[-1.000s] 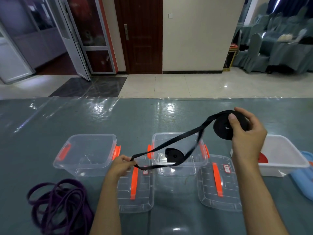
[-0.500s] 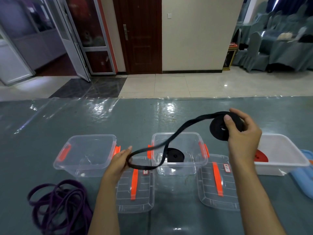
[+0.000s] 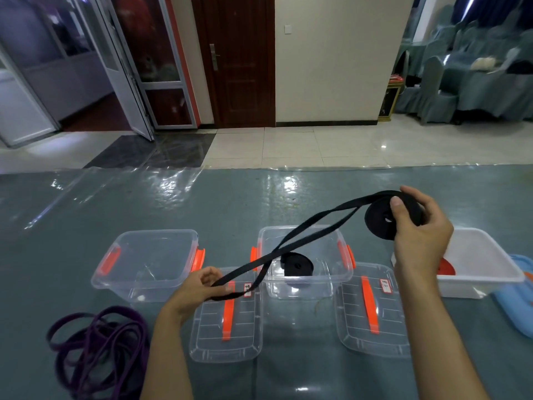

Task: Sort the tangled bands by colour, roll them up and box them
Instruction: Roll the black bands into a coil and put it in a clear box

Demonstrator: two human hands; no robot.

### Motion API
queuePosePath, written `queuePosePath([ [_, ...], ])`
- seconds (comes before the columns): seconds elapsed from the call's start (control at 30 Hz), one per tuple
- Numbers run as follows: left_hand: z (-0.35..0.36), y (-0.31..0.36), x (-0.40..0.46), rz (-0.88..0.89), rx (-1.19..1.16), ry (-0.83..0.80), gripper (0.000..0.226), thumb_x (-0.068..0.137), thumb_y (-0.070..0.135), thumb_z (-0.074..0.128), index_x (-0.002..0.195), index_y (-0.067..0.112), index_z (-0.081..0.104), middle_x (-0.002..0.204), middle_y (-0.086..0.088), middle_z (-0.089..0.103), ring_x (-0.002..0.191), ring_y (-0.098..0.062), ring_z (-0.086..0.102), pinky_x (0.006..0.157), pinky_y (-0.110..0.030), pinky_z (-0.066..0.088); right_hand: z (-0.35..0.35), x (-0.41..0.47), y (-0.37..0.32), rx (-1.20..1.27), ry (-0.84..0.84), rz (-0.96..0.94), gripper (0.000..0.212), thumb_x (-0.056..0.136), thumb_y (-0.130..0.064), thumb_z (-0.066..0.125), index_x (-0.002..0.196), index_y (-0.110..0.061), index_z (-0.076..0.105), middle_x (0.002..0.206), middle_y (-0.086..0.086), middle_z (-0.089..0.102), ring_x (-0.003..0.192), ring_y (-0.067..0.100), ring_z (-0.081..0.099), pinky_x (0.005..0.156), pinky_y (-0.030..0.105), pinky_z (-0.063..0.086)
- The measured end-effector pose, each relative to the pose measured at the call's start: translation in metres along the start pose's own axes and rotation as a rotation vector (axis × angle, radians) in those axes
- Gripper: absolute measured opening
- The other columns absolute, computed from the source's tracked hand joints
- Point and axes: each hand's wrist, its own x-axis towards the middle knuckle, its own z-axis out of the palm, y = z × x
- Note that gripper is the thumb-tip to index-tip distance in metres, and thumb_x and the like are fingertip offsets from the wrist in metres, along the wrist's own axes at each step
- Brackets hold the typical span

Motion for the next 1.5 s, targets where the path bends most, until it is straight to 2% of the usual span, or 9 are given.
queuePosePath([
  [0.17, -0.006, -0.011, 0.0, -0.001, -0.123, 0.393, 0.024, 0.086, -0.014, 0.074, 0.091, 0.009, 0.07, 0.098, -0.013, 0.074, 0.095, -0.036, 0.072, 0.072, -0.028, 0.062, 0.0, -0.001, 0.0, -0.011, 0.011, 0.003, 0.023, 0.094, -0.029, 0.074, 0.116, -0.037, 0.076, 0.106, -0.02, 0.075, 0.105, 0.004, 0.071, 0.093, 0.037, 0.062],
  [0.27, -0.01, -0.007, 0.001, -0.007, -0.206, 0.593, 0.013, 0.094, 0.0, 0.074, 0.095, 0.012, 0.071, 0.099, -0.01, 0.073, 0.101, -0.038, 0.072, 0.091, -0.045, 0.062, 0.002, -0.004, -0.001, -0.007, 0.004, 0.014, 0.023, 0.094, -0.03, 0.074, 0.115, -0.038, 0.075, 0.106, -0.024, 0.074, 0.105, 0.003, 0.07, 0.092, 0.033, 0.062],
  [0.33, -0.013, -0.001, -0.002, -0.033, -0.229, 0.675, 0.011, 0.097, 0.025, 0.076, 0.099, 0.016, 0.07, 0.095, -0.007, 0.073, 0.097, -0.036, 0.072, 0.085, -0.043, 0.062, 0.004, -0.005, -0.001, -0.012, -0.005, 0.01, 0.023, 0.094, -0.03, 0.074, 0.117, -0.036, 0.075, 0.105, -0.028, 0.073, 0.105, 0.0, 0.069, 0.09, 0.03, 0.061],
  [0.5, -0.012, 0.006, -0.009, -0.162, -0.369, 0.509, 0.041, 0.1, 0.06, 0.058, 0.109, 0.022, 0.07, 0.071, -0.006, 0.067, 0.063, -0.018, 0.062, 0.063, -0.031, 0.056, 0.007, -0.007, -0.001, 0.001, -0.023, 0.019, 0.023, 0.095, -0.03, 0.074, 0.116, -0.037, 0.075, 0.106, -0.021, 0.074, 0.105, 0.002, 0.07, 0.088, 0.027, 0.061],
  [0.7, -0.017, 0.006, -0.009, 0.001, -0.601, 0.359, 0.014, 0.105, 0.003, 0.058, 0.114, 0.003, 0.07, 0.126, -0.019, 0.074, 0.114, -0.028, 0.072, 0.093, -0.037, 0.059, 0.003, -0.002, -0.003, -0.011, 0.005, -0.003, 0.024, 0.094, -0.029, 0.074, 0.116, -0.039, 0.075, 0.108, -0.019, 0.075, 0.106, 0.004, 0.07, 0.09, 0.029, 0.062],
  [0.83, -0.015, 0.012, -0.005, 0.047, -0.923, 0.135, 0.019, 0.107, 0.004, 0.05, 0.124, 0.004, 0.057, 0.134, -0.021, 0.071, 0.122, -0.037, 0.071, 0.093, -0.048, 0.064, 0.001, -0.002, -0.005, 0.001, 0.006, 0.014, 0.024, 0.095, -0.029, 0.074, 0.114, -0.044, 0.074, 0.108, -0.022, 0.075, 0.107, 0.002, 0.07, 0.096, 0.034, 0.061],
  [1.1, 0.038, 0.042, 0.014, -0.019, -0.497, 0.116, 0.019, 0.104, 0.019, 0.065, 0.121, 0.011, 0.068, 0.126, -0.012, 0.076, 0.108, -0.028, 0.077, 0.091, -0.044, 0.062, 0.014, -0.014, -0.015, 0.005, -0.171, -0.017, 0.023, 0.096, -0.025, 0.074, 0.116, -0.037, 0.075, 0.112, -0.012, 0.075, 0.109, 0.007, 0.07, 0.092, 0.034, 0.062],
  [1.27, 0.072, 0.102, 0.009, 0.158, -0.289, -0.019, 0.026, 0.1, 0.021, 0.072, 0.124, 0.013, 0.069, 0.127, -0.009, 0.075, 0.12, -0.03, 0.071, 0.105, -0.044, 0.058, 0.024, -0.02, -0.026, 0.019, -0.36, -0.037, 0.024, 0.097, -0.019, 0.075, 0.113, -0.037, 0.075, 0.109, -0.012, 0.076, 0.106, 0.011, 0.072, 0.084, 0.027, 0.062],
  [1.5, 0.107, 0.175, -0.012, 0.42, -0.089, -0.211, 0.049, 0.095, 0.039, 0.077, 0.141, 0.036, 0.061, 0.145, 0.019, 0.062, 0.139, 0.0, 0.054, 0.112, -0.026, 0.047, 0.034, -0.032, -0.047, 0.009, -0.576, -0.086, 0.023, 0.094, -0.007, 0.075, 0.113, -0.021, 0.076, 0.107, -0.016, 0.077, 0.105, 0.007, 0.072, 0.094, 0.028, 0.06],
])
